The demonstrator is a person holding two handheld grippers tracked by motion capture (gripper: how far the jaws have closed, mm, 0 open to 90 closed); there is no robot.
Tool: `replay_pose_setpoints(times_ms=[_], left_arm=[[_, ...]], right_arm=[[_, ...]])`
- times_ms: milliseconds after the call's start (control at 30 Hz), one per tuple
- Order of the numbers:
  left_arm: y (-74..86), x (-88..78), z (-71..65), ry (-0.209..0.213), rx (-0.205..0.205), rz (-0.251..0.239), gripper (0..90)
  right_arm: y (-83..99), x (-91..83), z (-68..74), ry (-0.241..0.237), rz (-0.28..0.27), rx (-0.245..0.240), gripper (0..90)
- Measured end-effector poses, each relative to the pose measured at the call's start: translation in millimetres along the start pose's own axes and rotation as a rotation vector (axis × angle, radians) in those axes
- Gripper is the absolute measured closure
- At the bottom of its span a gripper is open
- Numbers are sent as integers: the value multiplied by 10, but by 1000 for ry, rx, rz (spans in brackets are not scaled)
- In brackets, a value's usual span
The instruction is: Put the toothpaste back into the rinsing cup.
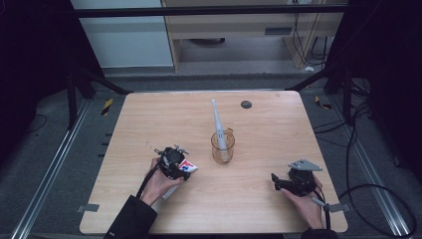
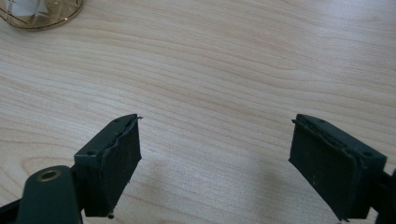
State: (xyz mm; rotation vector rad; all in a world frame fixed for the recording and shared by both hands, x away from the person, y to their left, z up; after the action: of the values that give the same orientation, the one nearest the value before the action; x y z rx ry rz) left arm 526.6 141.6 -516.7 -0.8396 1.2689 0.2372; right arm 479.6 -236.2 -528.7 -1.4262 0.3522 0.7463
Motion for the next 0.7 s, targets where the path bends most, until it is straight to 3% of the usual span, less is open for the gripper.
replay_pose_setpoints(times_ms=[167, 300, 433, 600, 700], left_arm=[[3, -69, 6, -6, 6, -14, 632], [13, -122, 2, 3, 8, -26, 663], [10, -239, 19, -2, -3, -73, 675], [-67, -509, 22, -37, -23, -216, 680], [-128, -673, -3, -60, -15, -288, 680]], right_arm=[[-4, -4, -12, 4, -3, 0, 164], [-3, -2, -10, 3, -3, -1, 164], [-5, -3, -24, 5, -4, 0, 164], [-4, -6, -18, 4, -4, 4, 164], [-7, -5, -20, 5, -8, -2, 164]])
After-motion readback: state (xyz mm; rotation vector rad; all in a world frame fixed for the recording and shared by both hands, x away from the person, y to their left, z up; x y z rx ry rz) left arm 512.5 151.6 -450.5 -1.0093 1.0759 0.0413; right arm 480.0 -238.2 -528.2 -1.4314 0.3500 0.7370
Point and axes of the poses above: each handheld gripper's, and its own axes: x roughly forward along the jaws, y roughly out of its underside, z roughly to its left, the point moved 5 cm from there along x, roughly forward along the jaws, and after that the axes turned 11 degrees about x, right-handed, at the moved point
